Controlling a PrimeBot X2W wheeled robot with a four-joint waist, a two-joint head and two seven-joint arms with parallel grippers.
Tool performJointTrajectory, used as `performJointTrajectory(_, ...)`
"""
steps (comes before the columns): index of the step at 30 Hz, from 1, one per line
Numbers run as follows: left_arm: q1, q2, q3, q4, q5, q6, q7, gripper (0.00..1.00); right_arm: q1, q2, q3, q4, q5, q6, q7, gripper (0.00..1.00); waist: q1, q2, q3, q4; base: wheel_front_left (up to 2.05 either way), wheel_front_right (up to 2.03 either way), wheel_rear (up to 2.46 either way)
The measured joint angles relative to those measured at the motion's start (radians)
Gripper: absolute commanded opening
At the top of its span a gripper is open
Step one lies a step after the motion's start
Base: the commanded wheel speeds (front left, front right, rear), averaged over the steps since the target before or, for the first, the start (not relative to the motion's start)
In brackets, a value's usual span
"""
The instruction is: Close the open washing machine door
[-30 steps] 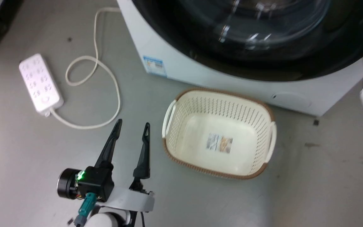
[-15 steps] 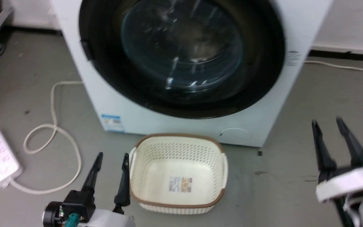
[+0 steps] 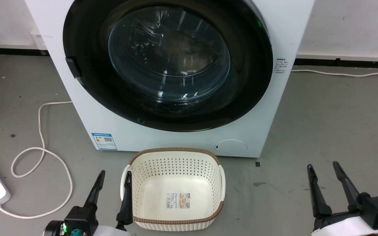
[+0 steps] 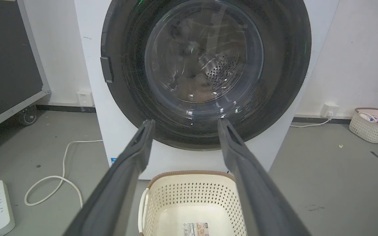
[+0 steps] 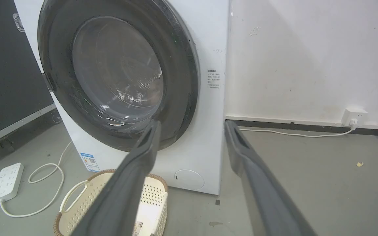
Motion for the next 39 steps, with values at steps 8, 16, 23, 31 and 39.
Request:
performJointTrajectory(8,0.000,-0.001,-0.002,0.005,0.000,-0.002,0.002,0.00,0.004,0.002,0.007,0.001,-0.008,0.000,0.001,0.00,0.0000,0.0000,-0.002,0.003,0.00,0.00,0.00)
performJointTrajectory(16,-0.001,-0.001,0.003,0.002,0.002,-0.002,0.021,0.00,0.004,0.002,0.007,-0.001,-0.012,0.000,0.023,0.00,0.0000,0.0000,-0.002,0.003,0.00,0.00,0.00)
performJointTrajectory(23,-0.001,-0.001,0.007,-0.001,0.010,0.000,0.036,0.00,0.004,0.003,0.007,-0.005,-0.020,0.000,0.036,0.00,0.0001,0.0000,-0.003,0.003,0.00,0.00,0.00)
performJointTrajectory(31,-0.003,-0.001,0.010,-0.007,0.019,0.003,0.054,0.00,0.003,0.006,0.008,-0.011,-0.029,0.000,0.051,0.00,0.0000,0.0000,-0.003,0.003,0.00,0.00,0.00)
performJointTrajectory(39,-0.004,-0.001,0.013,-0.011,0.026,0.008,0.069,0.00,0.002,0.008,0.008,-0.017,-0.039,0.000,0.068,0.00,0.0000,0.0000,-0.004,0.003,0.00,0.00,0.00)
